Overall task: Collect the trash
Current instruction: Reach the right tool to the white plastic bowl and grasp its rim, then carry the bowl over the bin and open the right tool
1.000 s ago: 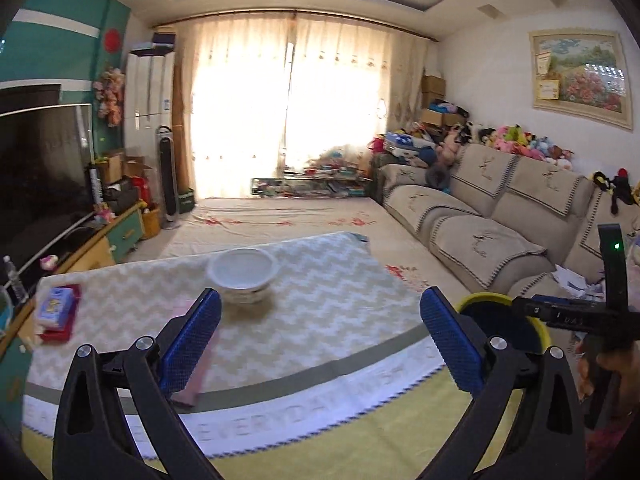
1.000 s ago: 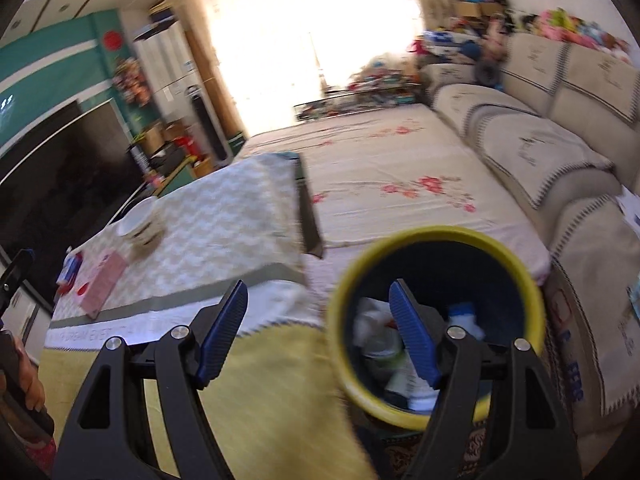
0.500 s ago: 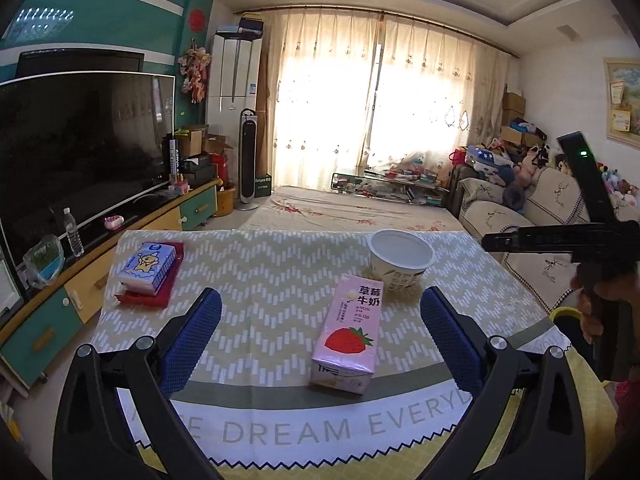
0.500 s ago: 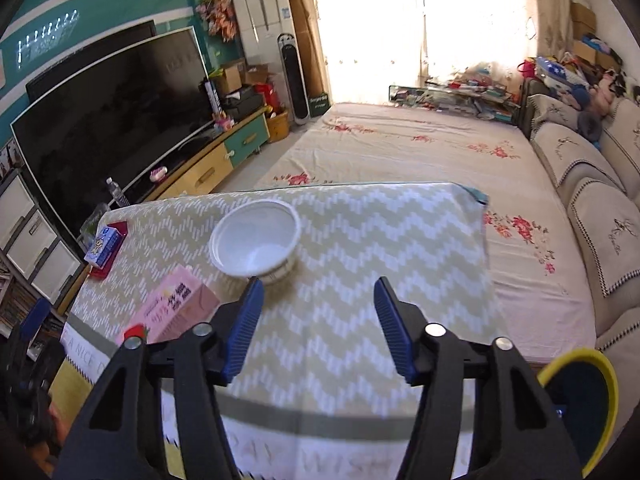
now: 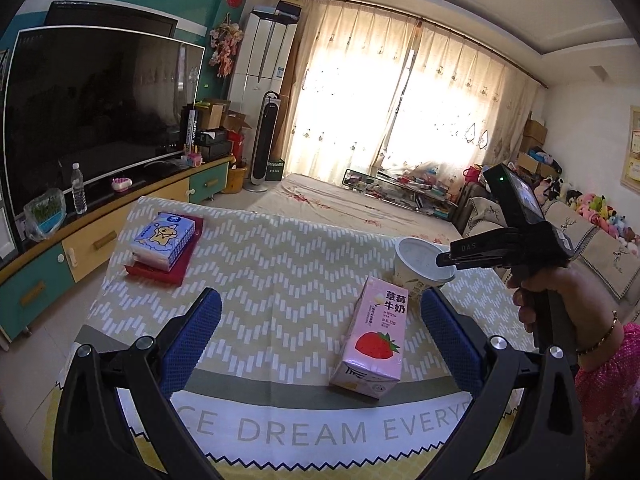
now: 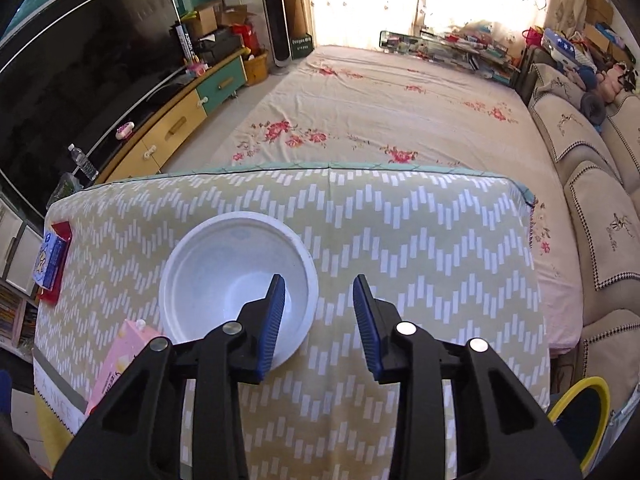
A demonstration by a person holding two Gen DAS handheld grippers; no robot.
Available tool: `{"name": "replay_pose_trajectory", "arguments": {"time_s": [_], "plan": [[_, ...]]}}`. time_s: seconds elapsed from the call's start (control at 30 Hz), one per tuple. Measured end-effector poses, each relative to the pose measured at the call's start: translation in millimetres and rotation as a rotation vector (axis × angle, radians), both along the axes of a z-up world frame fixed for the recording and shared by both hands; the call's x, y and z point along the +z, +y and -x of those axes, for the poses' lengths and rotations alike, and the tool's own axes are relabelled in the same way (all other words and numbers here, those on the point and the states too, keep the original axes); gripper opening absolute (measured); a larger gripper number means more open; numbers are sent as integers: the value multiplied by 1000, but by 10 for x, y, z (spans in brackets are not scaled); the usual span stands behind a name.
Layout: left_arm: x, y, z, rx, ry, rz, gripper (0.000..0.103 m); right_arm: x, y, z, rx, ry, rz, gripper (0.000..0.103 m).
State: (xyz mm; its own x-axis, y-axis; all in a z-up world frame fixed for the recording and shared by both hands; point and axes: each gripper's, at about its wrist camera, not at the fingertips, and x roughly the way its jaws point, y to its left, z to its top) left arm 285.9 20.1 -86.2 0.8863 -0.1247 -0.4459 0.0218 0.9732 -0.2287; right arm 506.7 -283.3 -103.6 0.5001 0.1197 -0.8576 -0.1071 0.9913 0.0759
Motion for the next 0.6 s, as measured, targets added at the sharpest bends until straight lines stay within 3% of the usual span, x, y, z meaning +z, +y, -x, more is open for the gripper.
{"name": "replay_pose_trajectory", "arguments": {"time_s": [0.17,0.6], "plan": [[2,-16,15,-7,-4,-1,98,-108,33,-80,-5,35,-16,12],[-15,-30,-14,-24,7,2,98,38,-181,186,-21,-39,-64,6]]}}
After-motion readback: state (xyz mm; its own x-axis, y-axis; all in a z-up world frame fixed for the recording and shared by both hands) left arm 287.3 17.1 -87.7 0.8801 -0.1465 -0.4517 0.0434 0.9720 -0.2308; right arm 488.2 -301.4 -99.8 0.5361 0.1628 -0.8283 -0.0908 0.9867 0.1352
